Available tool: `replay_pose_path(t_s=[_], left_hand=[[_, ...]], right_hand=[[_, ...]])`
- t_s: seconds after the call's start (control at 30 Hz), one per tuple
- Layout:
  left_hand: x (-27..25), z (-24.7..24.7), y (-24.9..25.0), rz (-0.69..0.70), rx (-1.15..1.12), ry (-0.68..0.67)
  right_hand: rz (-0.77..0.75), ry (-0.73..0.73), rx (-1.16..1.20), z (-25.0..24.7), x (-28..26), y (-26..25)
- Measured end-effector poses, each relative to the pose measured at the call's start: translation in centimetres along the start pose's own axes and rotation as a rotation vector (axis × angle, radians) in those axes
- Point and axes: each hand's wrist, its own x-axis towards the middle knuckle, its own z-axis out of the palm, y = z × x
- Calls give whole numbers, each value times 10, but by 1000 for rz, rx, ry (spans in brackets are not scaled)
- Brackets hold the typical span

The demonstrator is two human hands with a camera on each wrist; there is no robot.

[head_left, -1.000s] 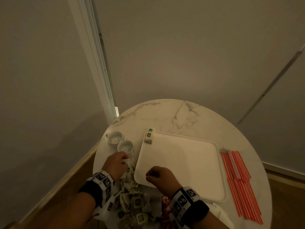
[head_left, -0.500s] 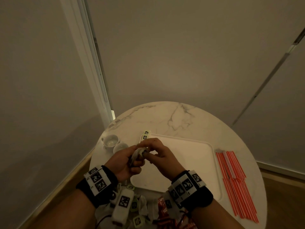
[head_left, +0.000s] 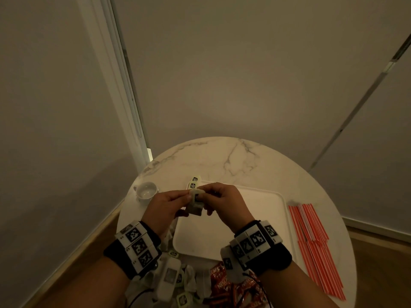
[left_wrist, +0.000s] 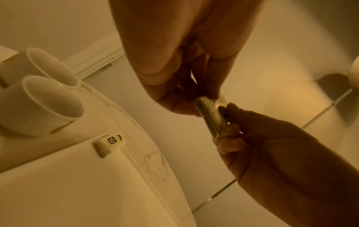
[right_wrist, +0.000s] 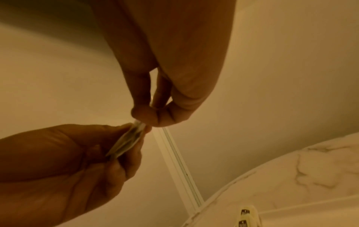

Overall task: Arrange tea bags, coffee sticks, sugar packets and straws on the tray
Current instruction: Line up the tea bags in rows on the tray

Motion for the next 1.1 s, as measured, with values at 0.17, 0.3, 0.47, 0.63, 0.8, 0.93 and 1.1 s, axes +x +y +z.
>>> replay_pose_path(t_s=[0.17,0.3,0.47,0.63,0.8,0.93,1.1], left_hand=[[1,6,0,-7,-129,40],[7,8,-7,-15,-174,70],[14,6,-15,-10,-82,56],[23,2,-19,-3,36,62],[39,-5,-35,-73,49,102],[52,-12,-60,-241,114,74],[62,-21,-90,-462,172,41]], right_hand=[[21,50,-45,7,7,9],[74,120,2,13,11,13],[170,136,141,15,19,20],[182,131,285,21,28,21],[267,75,197,28,39,40],[377,93,128,36,54,72],[564,101,64,45,86,122]])
